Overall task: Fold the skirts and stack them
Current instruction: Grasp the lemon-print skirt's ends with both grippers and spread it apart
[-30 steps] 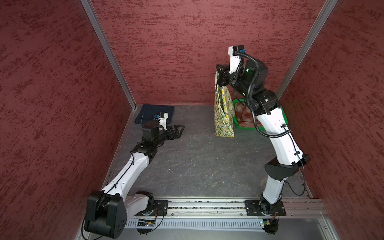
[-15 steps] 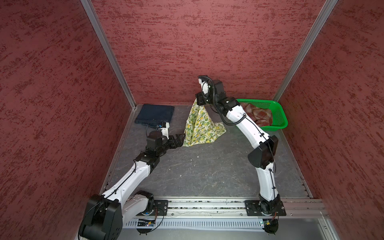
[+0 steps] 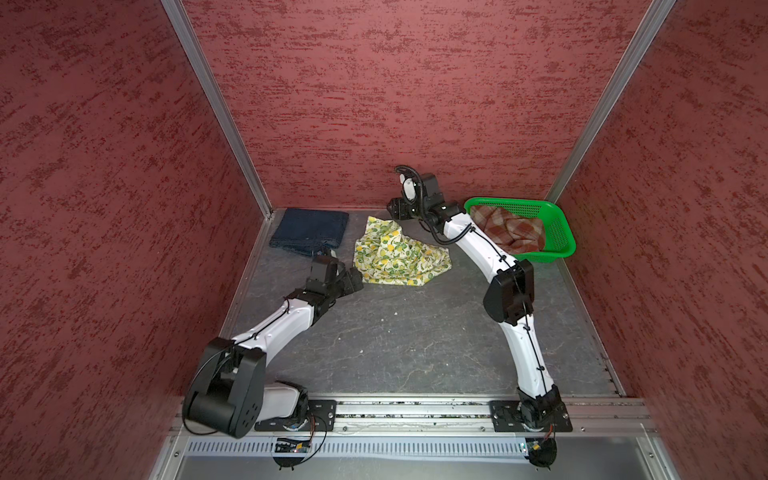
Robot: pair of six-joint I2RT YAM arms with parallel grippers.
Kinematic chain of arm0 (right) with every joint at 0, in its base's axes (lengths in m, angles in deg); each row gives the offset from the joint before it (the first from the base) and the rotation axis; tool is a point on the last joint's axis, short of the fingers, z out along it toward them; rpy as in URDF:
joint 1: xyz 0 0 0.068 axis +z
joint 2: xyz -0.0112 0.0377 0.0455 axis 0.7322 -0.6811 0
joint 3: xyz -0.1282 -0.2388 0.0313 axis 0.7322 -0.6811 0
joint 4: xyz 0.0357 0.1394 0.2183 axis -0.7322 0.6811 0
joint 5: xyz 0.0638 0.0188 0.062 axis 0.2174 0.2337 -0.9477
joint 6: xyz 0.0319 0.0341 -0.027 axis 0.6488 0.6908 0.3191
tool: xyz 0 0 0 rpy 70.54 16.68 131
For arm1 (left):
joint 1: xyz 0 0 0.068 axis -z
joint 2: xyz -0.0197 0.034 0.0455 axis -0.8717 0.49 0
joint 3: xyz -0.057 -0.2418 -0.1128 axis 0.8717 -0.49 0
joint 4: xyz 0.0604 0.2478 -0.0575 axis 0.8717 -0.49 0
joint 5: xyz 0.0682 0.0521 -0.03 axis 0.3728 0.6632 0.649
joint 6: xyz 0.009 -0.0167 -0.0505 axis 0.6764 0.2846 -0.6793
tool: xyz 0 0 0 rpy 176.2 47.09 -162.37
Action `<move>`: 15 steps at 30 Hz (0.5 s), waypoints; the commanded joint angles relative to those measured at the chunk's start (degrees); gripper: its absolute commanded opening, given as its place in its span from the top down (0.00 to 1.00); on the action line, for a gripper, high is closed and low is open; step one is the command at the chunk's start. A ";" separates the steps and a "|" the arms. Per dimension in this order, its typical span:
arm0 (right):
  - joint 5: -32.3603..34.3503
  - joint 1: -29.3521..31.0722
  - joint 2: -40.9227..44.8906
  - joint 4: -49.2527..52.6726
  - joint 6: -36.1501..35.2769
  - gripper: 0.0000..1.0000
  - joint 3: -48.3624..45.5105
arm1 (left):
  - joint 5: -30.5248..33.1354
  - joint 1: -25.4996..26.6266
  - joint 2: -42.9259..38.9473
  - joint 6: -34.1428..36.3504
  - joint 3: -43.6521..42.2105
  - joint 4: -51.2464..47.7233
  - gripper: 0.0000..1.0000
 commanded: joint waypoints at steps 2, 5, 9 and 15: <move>1.51 -0.96 6.34 -1.32 -0.51 0.23 -4.14 | 0.44 -0.69 6.96 -3.05 6.82 -5.62 0.06; 1.81 -1.31 12.74 -4.43 -0.22 0.22 -13.74 | -1.73 -1.18 11.46 -4.80 9.62 -6.26 0.11; 1.50 -2.92 21.29 -7.01 3.04 0.21 -26.62 | -2.81 -1.36 16.77 -5.96 13.18 -9.48 0.21; 0.86 -3.89 33.76 -11.86 8.02 0.21 -47.34 | -4.62 -1.27 20.02 -6.14 13.11 -8.13 0.26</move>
